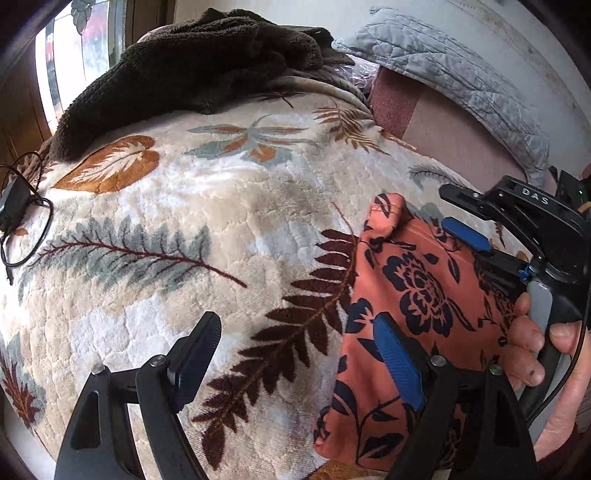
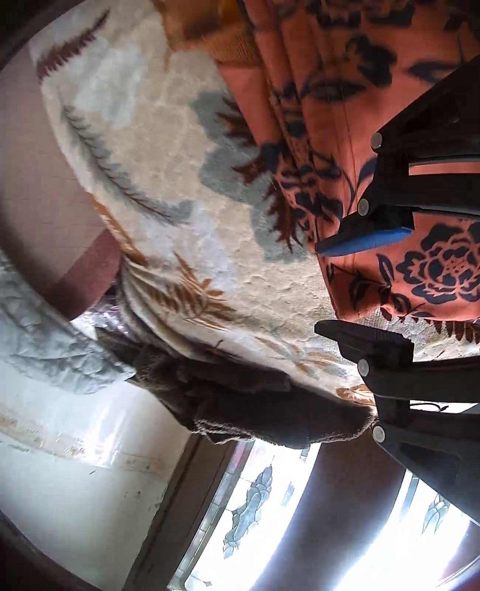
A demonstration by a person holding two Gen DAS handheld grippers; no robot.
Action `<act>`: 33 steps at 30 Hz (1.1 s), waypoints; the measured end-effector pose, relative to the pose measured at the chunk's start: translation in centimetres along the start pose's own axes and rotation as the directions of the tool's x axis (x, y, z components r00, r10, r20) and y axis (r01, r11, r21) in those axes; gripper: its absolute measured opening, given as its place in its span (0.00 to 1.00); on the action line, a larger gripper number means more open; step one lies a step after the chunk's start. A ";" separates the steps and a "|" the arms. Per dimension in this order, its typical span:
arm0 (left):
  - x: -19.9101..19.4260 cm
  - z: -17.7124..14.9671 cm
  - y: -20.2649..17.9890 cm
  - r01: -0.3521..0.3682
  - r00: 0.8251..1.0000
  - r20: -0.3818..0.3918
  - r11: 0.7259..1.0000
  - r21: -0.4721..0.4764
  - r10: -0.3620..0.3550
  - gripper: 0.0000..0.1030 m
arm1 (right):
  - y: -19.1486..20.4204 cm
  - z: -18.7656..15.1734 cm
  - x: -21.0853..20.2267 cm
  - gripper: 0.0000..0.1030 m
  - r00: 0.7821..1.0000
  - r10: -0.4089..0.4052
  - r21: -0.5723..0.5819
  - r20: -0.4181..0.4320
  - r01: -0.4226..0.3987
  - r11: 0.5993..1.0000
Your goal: Fold small clothes
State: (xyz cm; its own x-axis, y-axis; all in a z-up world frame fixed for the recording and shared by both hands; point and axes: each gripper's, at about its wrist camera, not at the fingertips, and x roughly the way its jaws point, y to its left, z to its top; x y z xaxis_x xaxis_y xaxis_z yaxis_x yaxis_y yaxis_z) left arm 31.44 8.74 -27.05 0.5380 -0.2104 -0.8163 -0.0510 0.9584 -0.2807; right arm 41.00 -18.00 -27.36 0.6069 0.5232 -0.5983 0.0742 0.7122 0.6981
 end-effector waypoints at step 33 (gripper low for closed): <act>1.3 -2.5 -3.2 -0.069 0.989 -0.120 0.986 0.154 0.088 0.96 | -24.5 -13.5 -33.1 0.40 0.887 -0.249 0.613 0.390 -0.049 0.789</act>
State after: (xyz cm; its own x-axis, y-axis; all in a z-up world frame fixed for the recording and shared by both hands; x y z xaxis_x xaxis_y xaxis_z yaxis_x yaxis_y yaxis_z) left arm 30.15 4.95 -28.50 0.4266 -0.1470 -0.8924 0.0422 0.9889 -0.1427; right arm 8.39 -46.45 -30.00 0.8282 0.1044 -0.5506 0.5141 0.2493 0.8207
